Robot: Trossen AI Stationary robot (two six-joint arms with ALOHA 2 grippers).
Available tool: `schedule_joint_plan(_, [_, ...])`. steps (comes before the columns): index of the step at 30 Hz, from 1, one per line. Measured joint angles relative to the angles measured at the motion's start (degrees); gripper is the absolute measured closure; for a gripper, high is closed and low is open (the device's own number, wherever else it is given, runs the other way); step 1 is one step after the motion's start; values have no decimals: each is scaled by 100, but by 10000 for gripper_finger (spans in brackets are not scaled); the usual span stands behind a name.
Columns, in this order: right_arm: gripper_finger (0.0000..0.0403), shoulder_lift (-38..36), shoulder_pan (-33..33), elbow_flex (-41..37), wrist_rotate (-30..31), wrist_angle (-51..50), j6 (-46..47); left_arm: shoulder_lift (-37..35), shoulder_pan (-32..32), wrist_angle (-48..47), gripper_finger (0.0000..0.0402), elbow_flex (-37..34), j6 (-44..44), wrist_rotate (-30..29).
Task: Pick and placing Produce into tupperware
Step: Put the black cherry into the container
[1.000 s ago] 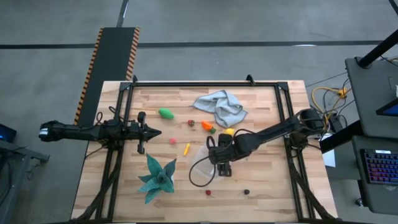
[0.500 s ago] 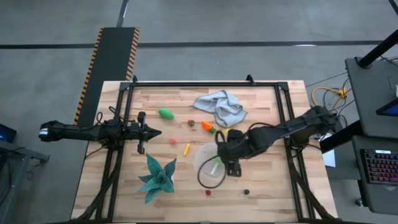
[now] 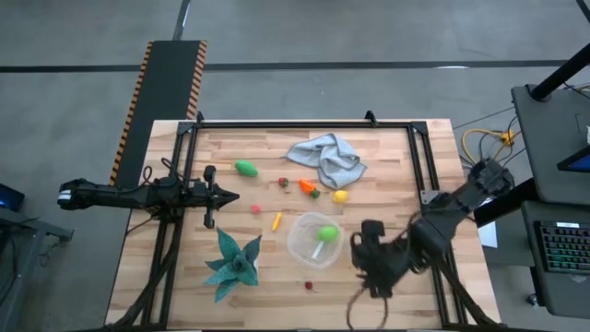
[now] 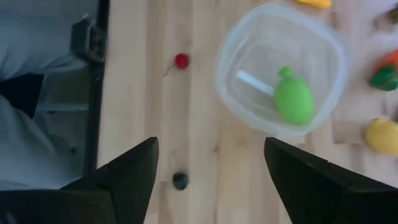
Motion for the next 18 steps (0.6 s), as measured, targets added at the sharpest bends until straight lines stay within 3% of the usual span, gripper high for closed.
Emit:
schedule_joint_plan(7, [134, 493, 438, -18, 112, 0, 243, 0, 0, 23, 402, 0, -2, 0])
schedule_joint_plan(18, [147, 1557, 556, -20, 62, 21, 246, 1, 0, 15, 402, 0, -17, 0])
